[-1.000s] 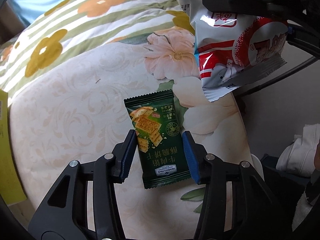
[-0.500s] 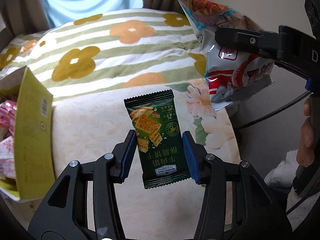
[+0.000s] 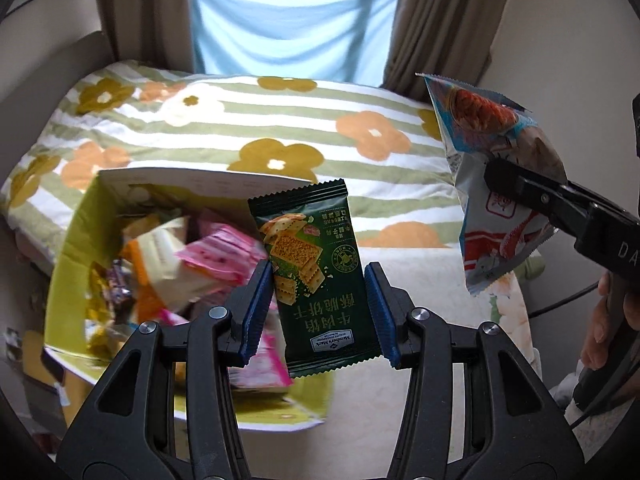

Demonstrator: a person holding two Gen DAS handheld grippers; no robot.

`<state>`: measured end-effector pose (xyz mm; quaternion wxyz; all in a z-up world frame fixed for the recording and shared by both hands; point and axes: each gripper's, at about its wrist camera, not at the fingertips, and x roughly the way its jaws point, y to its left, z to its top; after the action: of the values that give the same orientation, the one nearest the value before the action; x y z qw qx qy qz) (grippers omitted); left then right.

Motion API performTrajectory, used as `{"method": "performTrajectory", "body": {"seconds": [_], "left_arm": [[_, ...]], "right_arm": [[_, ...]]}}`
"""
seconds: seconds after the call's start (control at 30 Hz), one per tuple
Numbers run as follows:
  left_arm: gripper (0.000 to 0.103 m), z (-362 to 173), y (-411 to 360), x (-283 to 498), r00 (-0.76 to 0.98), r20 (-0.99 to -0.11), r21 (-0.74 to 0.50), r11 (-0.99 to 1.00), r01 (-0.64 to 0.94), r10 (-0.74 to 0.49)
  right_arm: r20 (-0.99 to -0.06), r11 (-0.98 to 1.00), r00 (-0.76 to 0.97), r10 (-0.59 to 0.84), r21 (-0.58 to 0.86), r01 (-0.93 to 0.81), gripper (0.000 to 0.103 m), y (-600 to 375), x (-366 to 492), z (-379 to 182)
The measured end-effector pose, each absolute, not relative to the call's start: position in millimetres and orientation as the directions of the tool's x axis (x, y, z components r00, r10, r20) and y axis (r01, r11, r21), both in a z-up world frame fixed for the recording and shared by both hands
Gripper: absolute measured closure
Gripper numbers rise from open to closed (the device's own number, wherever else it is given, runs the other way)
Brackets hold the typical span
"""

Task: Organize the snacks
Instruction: 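Carry the green packet over the box with the left tool while the right carries the shrimp bag, then open the left tool to drop the green packet while the right drops the shrimp bag into the box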

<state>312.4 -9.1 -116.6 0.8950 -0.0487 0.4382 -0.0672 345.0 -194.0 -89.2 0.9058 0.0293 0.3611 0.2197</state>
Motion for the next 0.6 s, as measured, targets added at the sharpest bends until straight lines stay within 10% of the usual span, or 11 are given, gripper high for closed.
{"method": "performTrajectory", "body": {"seconds": [0.53,0.6], "left_arm": [[0.057,-160.7,169.5,345.5,0.488,-0.852,-0.188,0.980,0.058,-0.192],[0.017,-167.3,173.0,348.0,0.468,-0.863,-0.189,0.981,0.048,-0.189]], "right_arm": [[-0.705,0.879,0.543,0.457,0.264,-0.398,0.051,-44.9,346.9,-135.9],[-0.712,0.883,0.540,0.449,0.263,-0.388,0.051,-42.6,346.6,-137.0]]}}
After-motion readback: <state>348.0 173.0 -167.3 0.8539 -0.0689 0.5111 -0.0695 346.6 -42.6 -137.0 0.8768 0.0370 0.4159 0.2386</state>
